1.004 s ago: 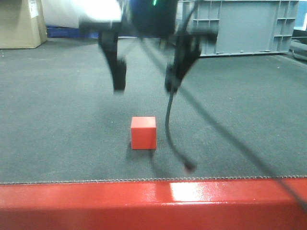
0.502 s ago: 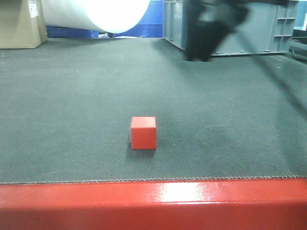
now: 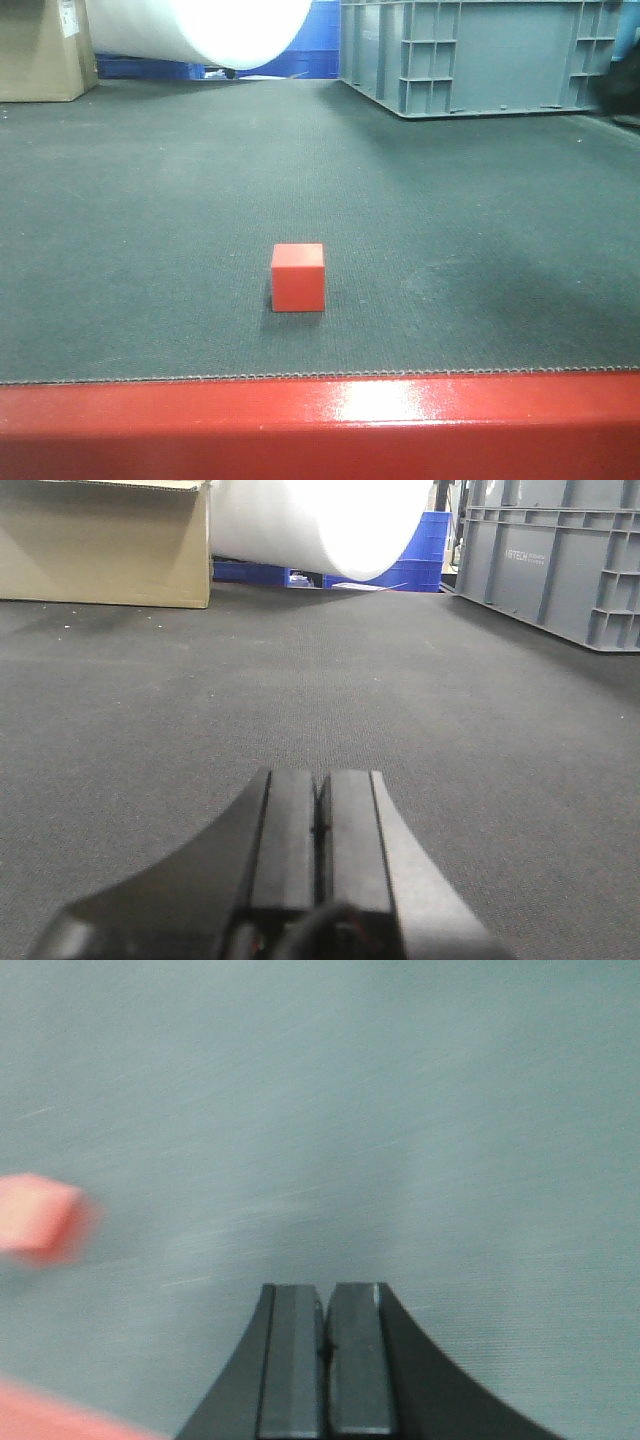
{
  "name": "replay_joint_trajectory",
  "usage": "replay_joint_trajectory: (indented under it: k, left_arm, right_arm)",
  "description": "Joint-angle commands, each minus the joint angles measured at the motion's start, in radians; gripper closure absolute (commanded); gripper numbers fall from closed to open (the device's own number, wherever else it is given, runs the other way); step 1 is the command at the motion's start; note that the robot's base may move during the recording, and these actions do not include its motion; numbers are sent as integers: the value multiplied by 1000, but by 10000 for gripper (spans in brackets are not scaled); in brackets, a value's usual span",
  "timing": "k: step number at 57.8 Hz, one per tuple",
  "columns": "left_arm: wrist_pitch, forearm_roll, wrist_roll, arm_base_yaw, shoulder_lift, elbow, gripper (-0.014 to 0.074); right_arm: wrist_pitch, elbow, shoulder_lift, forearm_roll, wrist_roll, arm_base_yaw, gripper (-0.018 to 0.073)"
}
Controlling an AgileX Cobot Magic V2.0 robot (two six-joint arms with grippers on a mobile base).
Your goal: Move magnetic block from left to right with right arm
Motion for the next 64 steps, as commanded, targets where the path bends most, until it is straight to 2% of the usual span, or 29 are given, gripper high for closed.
replay_joint_trajectory:
  k: [1, 8, 17, 35, 64]
  left_arm:
    - [-87, -5, -6, 0, -8, 9, 713]
    - [-87, -5, -6, 0, -8, 9, 713]
    - [-87, -5, -6, 0, -8, 9, 713]
    - [-87, -5, -6, 0, -8, 9, 713]
    - [-87, -5, -6, 0, -8, 9, 713]
  right_arm:
    - [-195, 61, -107, 35, -64, -69, 516]
    - [-369, 201, -240, 36, -64, -153, 516]
    - [-527, 357, -429, 36, -64, -181, 516]
    - [-498, 457, -729, 36, -64, -181, 516]
    - [-522, 481, -758, 36, -61, -183, 516]
